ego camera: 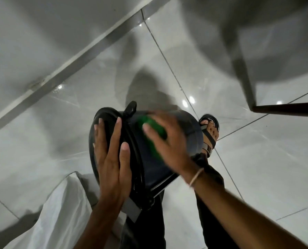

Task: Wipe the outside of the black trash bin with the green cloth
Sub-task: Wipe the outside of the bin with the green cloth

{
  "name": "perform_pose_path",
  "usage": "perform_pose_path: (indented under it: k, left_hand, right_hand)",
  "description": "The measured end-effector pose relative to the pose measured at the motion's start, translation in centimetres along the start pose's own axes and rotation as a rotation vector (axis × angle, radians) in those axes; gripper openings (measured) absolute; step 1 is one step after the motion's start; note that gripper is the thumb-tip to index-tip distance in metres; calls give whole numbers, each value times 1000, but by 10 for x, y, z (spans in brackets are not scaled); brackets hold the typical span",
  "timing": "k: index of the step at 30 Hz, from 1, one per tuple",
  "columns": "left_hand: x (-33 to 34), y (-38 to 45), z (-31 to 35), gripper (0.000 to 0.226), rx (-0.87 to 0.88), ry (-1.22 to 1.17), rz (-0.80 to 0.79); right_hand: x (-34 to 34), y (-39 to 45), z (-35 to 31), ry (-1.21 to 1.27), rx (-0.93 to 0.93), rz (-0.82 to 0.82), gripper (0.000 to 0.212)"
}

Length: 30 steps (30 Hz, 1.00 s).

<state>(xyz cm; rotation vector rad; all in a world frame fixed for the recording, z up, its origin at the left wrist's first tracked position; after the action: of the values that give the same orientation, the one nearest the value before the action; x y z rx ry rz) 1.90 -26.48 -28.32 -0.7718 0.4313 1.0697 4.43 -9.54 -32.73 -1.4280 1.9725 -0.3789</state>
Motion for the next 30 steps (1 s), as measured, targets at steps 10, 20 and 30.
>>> perform_pose_path:
  k: [10, 20, 30]
  left_hand:
    - [25, -17, 19, 62, 278, 134, -194]
    - [21, -34, 14, 59, 261, 121, -185]
    - [27, -40, 0, 57, 302, 96, -211]
  right_hand:
    - [-66, 27, 160, -186, 630, 70, 33]
    - [-22, -29, 50, 121, 104, -53, 37]
    - [-25, 86, 149, -280, 622, -255, 37]
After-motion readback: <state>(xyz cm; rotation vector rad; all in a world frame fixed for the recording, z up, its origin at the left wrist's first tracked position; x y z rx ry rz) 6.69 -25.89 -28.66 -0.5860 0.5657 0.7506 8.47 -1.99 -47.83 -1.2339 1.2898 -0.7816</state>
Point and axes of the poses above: each hand's wrist, its own y-axis towards the middle knuckle, its own x-axis out of the palm, z = x × y, the point moved 8 cm from there along y, towards the middle knuckle, and after that the axes turned 8 degrees about x, right-handed, at the moved point
